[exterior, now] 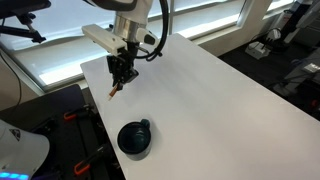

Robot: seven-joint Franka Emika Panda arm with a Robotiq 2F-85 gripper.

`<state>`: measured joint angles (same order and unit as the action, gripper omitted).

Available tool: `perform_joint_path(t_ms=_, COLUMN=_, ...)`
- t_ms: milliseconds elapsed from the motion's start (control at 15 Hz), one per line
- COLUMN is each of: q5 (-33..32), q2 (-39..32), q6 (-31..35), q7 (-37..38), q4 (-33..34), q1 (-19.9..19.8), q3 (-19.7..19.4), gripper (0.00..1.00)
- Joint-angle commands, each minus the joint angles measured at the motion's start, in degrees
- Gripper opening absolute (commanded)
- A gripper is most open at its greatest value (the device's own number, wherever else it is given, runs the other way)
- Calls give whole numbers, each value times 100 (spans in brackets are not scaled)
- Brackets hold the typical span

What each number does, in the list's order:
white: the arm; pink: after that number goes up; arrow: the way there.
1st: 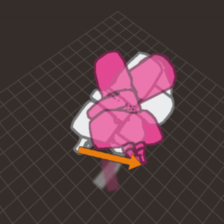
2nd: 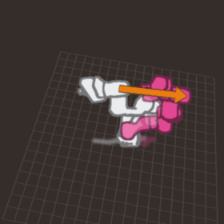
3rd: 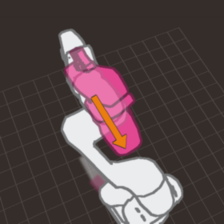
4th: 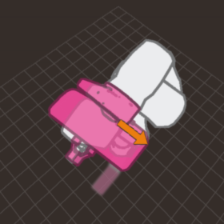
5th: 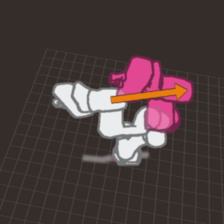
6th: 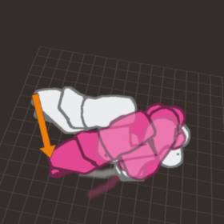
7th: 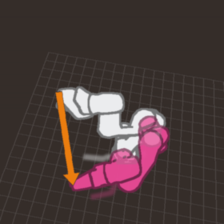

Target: Remove the red marker from the mug.

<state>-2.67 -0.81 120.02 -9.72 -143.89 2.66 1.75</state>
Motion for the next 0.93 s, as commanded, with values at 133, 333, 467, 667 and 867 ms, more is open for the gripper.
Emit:
perform_joint_path(t_ms=133, q5=-36, q2=-772, q6=942, q7=72, q4=26, q1=-206, q3=-131, gripper=5)
perform_joint_path(t_ms=333, q5=-53, q2=-1189, q6=1156, q7=139, q4=115, q1=-280, q3=-193, gripper=5)
perform_joint_path(t_ms=467, q5=6, q2=-1395, q6=1147, q7=129, q4=178, q1=-342, q3=-204, gripper=5)
perform_joint_path(t_ms=667, q5=0, q2=-1635, q6=1144, q7=145, q4=256, q1=-410, q3=-216, gripper=5)
perform_joint_path(t_ms=867, q5=-42, q2=-1784, q6=1182, q7=246, q4=344, q1=-437, q3=-258, gripper=46)
